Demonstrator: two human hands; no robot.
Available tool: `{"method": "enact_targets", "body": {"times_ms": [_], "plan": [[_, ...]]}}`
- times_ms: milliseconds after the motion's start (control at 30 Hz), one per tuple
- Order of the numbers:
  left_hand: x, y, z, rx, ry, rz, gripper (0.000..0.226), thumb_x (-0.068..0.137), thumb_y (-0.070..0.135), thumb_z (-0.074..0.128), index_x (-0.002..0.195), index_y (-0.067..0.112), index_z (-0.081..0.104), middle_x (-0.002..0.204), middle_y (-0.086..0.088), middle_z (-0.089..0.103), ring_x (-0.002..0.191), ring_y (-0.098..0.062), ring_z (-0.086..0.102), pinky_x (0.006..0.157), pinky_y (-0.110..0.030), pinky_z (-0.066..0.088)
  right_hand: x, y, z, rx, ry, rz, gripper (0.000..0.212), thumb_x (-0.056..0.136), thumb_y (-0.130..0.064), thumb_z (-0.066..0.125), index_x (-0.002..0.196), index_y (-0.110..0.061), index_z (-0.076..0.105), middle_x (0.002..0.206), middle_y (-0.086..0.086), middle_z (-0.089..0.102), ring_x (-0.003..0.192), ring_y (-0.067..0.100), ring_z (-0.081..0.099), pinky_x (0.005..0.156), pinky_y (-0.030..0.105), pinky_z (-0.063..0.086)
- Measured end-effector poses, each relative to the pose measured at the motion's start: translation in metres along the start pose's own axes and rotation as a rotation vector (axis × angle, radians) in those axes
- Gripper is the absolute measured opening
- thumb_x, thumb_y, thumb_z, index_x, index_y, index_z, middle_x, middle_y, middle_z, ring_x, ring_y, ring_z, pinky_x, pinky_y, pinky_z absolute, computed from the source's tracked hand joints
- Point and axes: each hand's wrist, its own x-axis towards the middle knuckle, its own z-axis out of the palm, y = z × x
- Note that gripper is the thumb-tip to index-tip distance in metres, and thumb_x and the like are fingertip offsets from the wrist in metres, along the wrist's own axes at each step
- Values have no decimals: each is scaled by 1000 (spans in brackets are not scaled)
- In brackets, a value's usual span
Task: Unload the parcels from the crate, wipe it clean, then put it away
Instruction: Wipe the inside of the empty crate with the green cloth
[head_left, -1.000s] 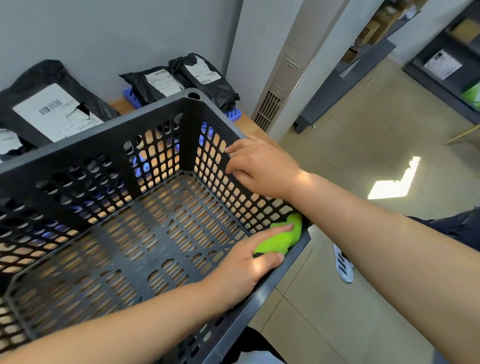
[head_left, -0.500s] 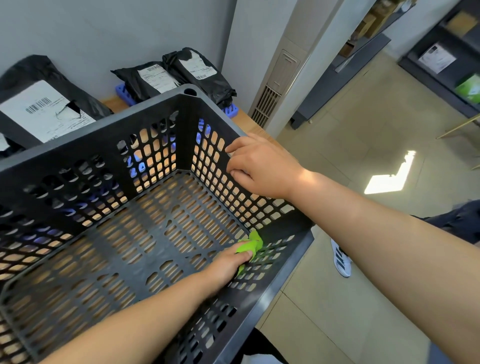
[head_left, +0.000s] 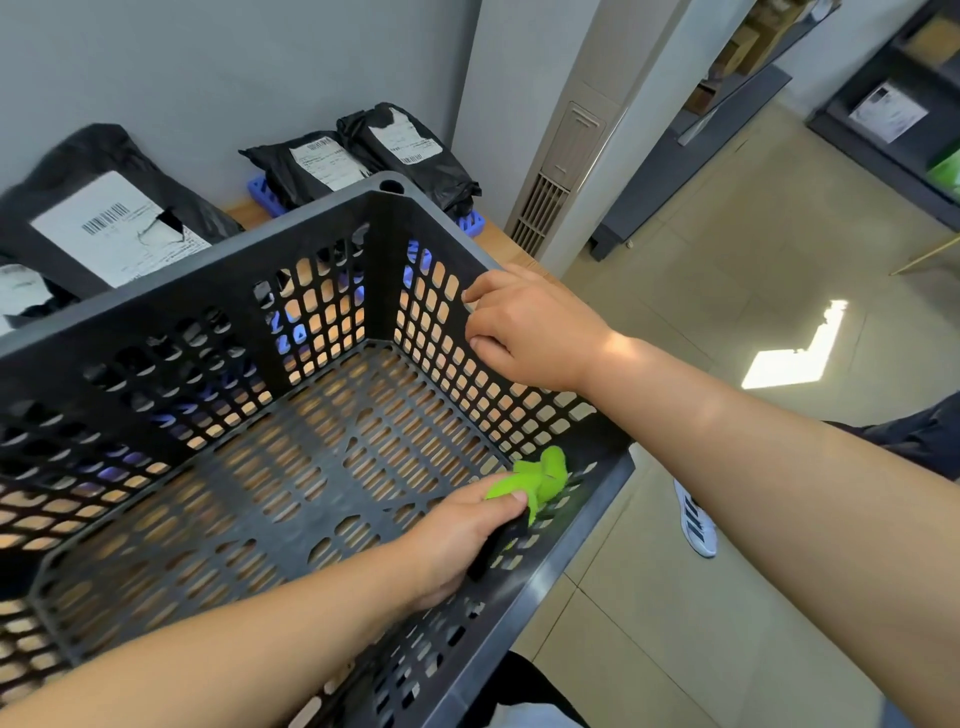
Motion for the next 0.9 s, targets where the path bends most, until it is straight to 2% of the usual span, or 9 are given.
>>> {"method": "enact_targets", "body": {"times_ms": [167,267,333,433,500,633,767,900], "plan": [[-28,35,17,12,-133,114,43,92,24,47,134,16,51,135,13,55,129,-3,46,109,-19,31,1,-1,0,-20,-10,2,34,93,-25,40,86,-17,72,87,-5,69,116,13,49,104,35,31],[-43,42,21,54,-115,164,41,92,27,54,131,16,55,130,5,57,124,-9,48,107,-14,27,0,0,0,-40,-4,-1,34,93,-26,39,86,-18,72,89,-5,69,115,11,49,102,33,31],[-50,38,18,78,-73,173,43,85,36,62,124,19,61,124,4,61,120,-9,52,105,-14,31,0,-1,0,-39,-4,-3,35,93,-26,38,86,-18,72,89,-5,69,115,12,49,102,34,32],[-50,21,11,77,27,95,38,82,34,62,118,22,65,121,11,65,116,-4,56,98,-14,41,0,-1,-1,-37,0,-7,35,93,-26,39,86,-17,72,87,-5,69,114,13,50,103,35,33],[-46,8,5,86,80,16,26,91,20,60,117,23,64,117,13,66,111,1,58,90,-8,41,0,0,0,-37,5,-6,35,94,-26,39,86,-17,72,87,-5,69,115,13,50,103,35,33],[-36,-13,-9,126,116,-83,29,96,10,51,121,21,62,113,21,59,93,19,56,75,2,38,1,0,1,-42,-2,-10,34,93,-26,39,87,-17,72,88,-4,70,115,13,49,103,36,35],[-27,-34,-25,156,170,-186,29,96,12,52,122,22,61,118,16,56,99,13,49,74,2,38,1,0,1,-33,1,-5,33,93,-25,41,87,-16,72,89,-3,69,116,13,49,102,38,36],[-24,-45,-32,152,212,-241,26,95,12,53,116,23,64,119,8,60,106,-2,55,80,-3,40,1,0,0,-47,7,-8,33,93,-24,41,87,-15,72,89,-3,69,116,13,50,103,37,35]]}}
